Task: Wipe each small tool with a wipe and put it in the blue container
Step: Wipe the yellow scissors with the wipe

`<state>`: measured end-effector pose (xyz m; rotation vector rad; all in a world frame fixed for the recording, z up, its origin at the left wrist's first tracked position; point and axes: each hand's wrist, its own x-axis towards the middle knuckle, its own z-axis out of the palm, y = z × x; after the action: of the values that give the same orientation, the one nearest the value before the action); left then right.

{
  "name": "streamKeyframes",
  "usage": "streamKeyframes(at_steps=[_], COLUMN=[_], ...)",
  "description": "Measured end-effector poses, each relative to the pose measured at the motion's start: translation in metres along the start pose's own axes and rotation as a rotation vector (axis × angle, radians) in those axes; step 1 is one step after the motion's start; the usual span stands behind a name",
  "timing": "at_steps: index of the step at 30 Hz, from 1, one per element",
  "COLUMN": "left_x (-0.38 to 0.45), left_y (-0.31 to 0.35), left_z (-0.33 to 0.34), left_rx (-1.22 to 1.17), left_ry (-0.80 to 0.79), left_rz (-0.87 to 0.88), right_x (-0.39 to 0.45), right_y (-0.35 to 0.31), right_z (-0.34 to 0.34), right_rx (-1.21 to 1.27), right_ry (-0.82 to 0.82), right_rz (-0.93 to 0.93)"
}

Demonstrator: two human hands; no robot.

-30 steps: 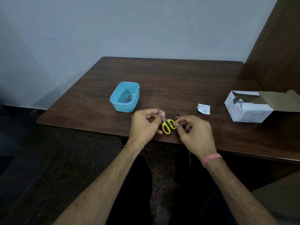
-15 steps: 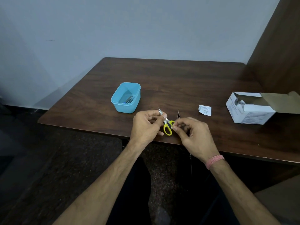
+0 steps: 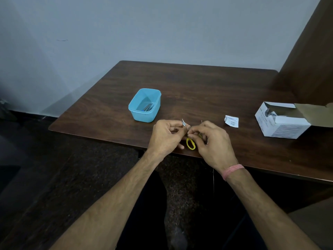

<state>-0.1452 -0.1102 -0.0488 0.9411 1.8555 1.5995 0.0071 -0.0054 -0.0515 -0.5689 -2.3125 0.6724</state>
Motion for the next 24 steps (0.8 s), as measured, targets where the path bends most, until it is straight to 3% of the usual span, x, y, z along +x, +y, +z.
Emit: streamKeyframes(at_steps=[9,24], left_x=[0.001,0.001], left_y=[-0.001,-0.004], left_z=[0.002,0.003], left_rx=[-0.024,-0.001], left_ry=[0.013,0.022], left_rz=[0.023,0.008], right_x=[-0.032,-0.028], right_y=[-0.009,-0.003], right_z=[0.002,-0.004], right_rx=[-0.061,-0.095], right_ry=[-0.082,-0.001], right_rz=[-0.122,0.039])
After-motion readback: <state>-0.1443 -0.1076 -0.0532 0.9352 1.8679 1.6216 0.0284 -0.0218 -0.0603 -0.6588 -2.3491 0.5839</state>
